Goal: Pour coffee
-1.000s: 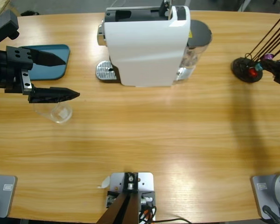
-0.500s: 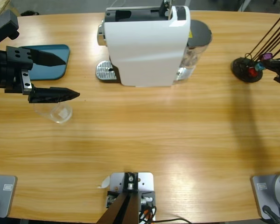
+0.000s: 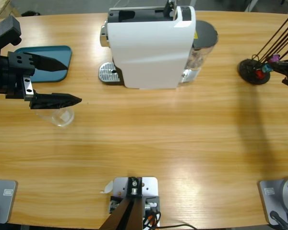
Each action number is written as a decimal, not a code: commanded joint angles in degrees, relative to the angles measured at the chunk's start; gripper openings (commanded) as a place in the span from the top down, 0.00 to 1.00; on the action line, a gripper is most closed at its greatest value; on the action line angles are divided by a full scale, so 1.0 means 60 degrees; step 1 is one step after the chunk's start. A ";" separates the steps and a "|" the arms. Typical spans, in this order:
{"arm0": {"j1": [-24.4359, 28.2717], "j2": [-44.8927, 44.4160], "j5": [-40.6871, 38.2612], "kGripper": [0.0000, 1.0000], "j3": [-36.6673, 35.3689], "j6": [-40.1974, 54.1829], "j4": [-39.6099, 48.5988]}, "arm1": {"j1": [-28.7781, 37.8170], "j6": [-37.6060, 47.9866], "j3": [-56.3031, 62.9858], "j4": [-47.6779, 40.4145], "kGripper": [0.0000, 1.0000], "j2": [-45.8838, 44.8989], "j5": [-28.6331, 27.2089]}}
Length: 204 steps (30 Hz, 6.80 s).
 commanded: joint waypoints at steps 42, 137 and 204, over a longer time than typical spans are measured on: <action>-0.0129 -0.0258 0.0077 0.01 0.0517 -0.0073 -0.0126 | 0.0219 -0.0630 -0.2810 0.3860 0.95 -0.2429 -0.0440; -0.0320 -0.0806 0.0282 0.01 0.2114 -0.0105 -0.1246 | 0.7528 1.1226 -0.4922 1.6006 0.00 -0.1858 0.3122; 0.0750 -0.0241 0.0106 0.00 0.1953 0.0411 -0.1902 | 0.8554 0.9682 -0.4072 1.3047 0.00 -0.1442 0.3119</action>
